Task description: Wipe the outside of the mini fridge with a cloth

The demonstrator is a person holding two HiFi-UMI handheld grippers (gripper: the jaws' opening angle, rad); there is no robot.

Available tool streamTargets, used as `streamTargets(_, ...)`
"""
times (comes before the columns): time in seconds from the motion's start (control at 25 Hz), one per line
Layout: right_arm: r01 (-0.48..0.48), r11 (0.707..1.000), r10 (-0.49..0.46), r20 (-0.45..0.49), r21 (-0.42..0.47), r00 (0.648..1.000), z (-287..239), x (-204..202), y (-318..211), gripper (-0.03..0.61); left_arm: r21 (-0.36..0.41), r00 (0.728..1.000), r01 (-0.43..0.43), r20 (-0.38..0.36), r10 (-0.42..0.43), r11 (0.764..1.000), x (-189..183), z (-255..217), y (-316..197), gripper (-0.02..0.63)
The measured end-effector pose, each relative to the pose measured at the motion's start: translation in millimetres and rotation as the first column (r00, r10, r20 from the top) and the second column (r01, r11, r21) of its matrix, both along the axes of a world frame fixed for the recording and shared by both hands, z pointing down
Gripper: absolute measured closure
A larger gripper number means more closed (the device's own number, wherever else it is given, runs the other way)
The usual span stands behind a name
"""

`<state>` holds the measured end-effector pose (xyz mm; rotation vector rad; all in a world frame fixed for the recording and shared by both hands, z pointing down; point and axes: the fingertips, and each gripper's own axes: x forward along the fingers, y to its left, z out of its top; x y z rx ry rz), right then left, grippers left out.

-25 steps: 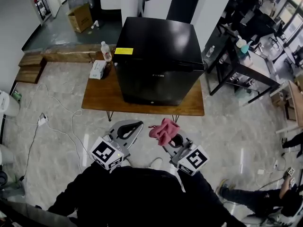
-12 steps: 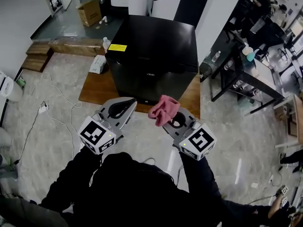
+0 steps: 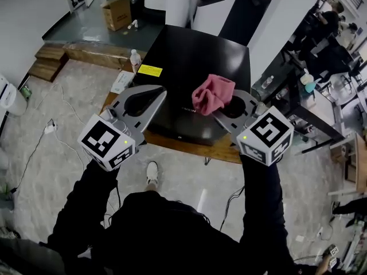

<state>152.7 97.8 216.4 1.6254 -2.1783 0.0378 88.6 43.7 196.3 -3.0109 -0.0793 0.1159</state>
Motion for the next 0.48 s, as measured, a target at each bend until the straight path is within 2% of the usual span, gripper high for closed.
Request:
streamTargets(0.12,-0.006,0.998,0.003,-0.046,-0.069,0.999,-21.6,27.3,-56.3,0.522,0.006,1.0,-0.009,-0.007,0.009,1.0,20.7,-17.4,-51.8,0.607)
streamTargets(0.28,-0.033,0.985,0.012,-0.127,-0.167,0.992,-15.1,55.0,-86.4,0.52,-0.005,0.999,-0.023,-0.042,0.023,1.0,47.1,-13.8,-75.6,0.607)
streamTargets(0.36,-0.042,0.973,0.007,-0.154,-0.226,0.988,-11.2,67.9,-118.4,0.52,-0.001,0.998,-0.024,-0.049,0.024,1.0,60.4,-13.5,-104.0,0.607)
streamTargets(0.48,-0.071,0.94,0.005,-0.194,-0.334,0.981,-4.0,93.5,-196.5,0.52,-0.001,0.999,-0.018,-0.043,0.018,1.0,84.0,-14.4,-178.5,0.607)
